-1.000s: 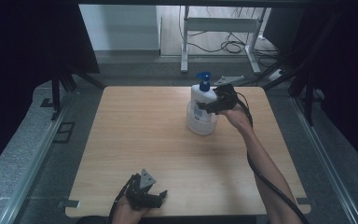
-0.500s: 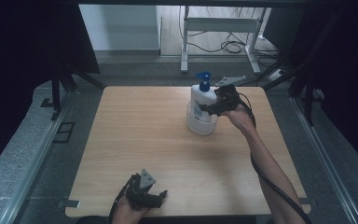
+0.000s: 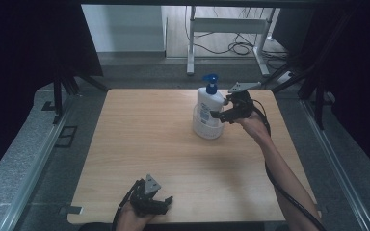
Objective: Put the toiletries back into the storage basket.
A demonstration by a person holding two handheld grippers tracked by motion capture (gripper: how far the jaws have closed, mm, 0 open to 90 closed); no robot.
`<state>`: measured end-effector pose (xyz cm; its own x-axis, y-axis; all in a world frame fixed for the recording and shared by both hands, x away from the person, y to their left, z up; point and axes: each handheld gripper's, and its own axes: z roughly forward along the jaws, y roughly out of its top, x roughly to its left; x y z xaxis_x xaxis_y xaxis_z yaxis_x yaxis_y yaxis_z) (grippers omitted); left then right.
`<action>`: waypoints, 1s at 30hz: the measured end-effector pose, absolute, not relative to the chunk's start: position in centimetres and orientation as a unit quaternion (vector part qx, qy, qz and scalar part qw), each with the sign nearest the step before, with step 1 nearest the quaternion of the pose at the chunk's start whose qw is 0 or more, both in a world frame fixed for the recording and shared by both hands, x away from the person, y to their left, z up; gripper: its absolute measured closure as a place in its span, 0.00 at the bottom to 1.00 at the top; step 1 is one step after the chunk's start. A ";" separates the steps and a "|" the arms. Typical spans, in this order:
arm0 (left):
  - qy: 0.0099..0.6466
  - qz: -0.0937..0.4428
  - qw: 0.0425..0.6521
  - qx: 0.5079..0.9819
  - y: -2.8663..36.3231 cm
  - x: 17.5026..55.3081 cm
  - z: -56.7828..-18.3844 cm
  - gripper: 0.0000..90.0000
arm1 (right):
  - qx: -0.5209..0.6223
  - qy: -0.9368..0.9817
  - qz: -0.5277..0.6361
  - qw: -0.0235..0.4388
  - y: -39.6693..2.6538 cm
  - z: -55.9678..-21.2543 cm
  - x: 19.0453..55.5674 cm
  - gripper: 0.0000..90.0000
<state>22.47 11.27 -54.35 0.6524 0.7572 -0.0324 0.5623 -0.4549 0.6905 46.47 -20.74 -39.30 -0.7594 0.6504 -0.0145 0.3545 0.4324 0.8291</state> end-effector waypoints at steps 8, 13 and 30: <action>0.392 0.142 0.344 0.841 11.3 22.5 -54.3 0.13 | 0.307 0.833 0.427 0.173 -21.9 -39.6 45.3 0.00; 0.392 0.142 0.344 0.841 11.3 22.5 -54.3 0.13 | 0.310 0.834 0.422 0.172 -22.7 -40.1 44.5 0.00; 0.394 0.142 0.344 0.841 11.2 22.4 -54.3 0.13 | 0.304 0.846 0.402 0.174 -24.6 -41.3 40.9 0.00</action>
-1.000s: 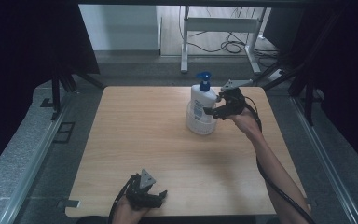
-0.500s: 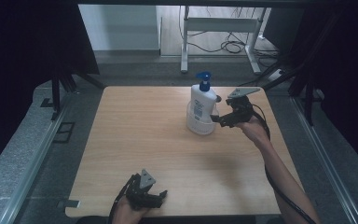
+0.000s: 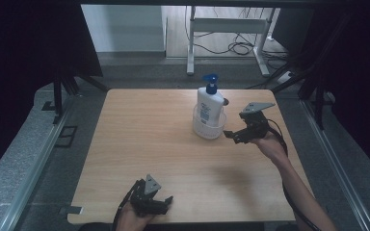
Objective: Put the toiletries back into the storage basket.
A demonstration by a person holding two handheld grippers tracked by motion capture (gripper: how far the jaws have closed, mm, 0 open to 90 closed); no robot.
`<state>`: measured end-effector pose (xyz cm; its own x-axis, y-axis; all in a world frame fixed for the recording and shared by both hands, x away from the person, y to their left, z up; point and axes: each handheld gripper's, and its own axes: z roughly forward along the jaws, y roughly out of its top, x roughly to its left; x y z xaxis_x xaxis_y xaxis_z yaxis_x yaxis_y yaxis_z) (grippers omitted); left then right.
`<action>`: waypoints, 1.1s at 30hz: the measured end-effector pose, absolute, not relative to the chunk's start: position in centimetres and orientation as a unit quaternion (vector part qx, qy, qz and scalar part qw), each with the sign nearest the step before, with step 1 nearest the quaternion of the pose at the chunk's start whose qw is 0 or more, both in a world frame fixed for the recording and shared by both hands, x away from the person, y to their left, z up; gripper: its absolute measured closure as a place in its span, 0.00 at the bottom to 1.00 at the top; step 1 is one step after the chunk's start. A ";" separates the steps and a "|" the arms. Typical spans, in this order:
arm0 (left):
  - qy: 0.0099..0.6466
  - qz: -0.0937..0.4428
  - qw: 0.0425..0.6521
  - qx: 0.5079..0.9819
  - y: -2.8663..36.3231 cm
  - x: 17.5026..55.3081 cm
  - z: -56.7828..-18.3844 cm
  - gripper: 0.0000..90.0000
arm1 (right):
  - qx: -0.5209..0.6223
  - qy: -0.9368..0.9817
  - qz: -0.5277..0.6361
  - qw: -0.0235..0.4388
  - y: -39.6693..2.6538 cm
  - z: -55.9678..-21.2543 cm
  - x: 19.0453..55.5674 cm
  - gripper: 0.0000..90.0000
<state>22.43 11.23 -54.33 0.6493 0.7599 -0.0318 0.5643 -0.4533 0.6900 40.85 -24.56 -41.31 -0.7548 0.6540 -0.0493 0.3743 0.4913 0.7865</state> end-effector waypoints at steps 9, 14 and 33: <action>0.395 0.143 0.343 0.840 11.2 22.4 -54.3 0.13 | 0.308 0.847 0.397 0.173 -25.6 -42.2 38.6 0.00; 0.395 0.143 0.343 0.840 11.2 22.4 -54.3 0.13 | 0.310 0.849 0.393 0.172 -26.0 -43.0 37.4 0.00; 0.399 0.144 0.344 0.838 11.1 22.3 -54.4 0.13 | 0.326 0.853 0.373 0.164 -27.3 -47.9 33.1 0.00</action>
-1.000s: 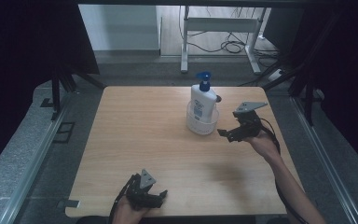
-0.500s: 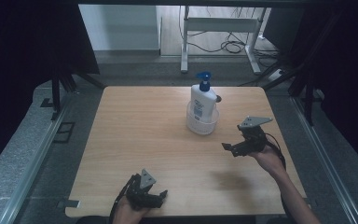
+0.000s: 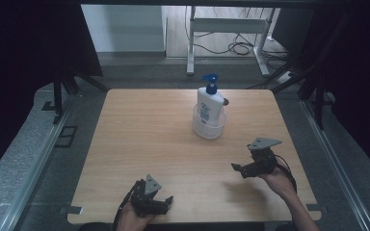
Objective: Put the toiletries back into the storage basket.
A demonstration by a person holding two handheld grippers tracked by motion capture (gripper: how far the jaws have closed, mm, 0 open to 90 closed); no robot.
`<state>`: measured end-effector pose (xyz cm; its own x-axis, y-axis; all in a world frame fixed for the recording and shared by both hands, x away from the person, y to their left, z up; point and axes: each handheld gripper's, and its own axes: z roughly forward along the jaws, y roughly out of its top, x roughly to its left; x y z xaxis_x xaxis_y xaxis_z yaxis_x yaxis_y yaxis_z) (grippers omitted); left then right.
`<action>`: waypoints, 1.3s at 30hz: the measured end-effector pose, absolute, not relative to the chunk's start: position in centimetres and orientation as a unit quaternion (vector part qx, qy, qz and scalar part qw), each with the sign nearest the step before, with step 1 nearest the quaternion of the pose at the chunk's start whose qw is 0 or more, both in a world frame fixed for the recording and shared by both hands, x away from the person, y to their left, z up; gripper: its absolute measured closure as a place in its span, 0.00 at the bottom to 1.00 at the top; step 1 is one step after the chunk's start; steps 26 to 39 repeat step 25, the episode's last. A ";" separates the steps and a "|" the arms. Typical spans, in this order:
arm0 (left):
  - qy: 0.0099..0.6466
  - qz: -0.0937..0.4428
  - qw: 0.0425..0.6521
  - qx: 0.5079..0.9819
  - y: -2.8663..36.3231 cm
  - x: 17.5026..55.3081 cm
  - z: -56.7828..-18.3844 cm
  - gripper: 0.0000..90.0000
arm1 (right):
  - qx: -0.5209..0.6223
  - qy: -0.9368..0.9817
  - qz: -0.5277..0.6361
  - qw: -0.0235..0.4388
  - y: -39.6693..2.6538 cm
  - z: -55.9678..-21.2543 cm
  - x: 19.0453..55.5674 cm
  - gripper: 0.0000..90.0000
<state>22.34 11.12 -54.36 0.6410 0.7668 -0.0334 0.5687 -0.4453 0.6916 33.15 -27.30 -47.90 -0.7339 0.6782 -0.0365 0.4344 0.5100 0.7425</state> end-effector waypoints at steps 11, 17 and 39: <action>0.401 0.146 0.346 0.836 11.1 22.2 -54.4 0.13 | 0.346 0.846 0.374 0.159 -28.2 -51.1 31.3 0.01; 0.401 0.147 0.346 0.835 11.1 22.2 -54.4 0.13 | 0.361 0.845 0.369 0.140 -28.6 -52.9 30.8 0.01; 0.401 0.147 0.346 0.836 11.1 22.2 -54.4 0.13 | 0.352 0.856 0.354 0.139 -28.5 -54.3 30.4 0.00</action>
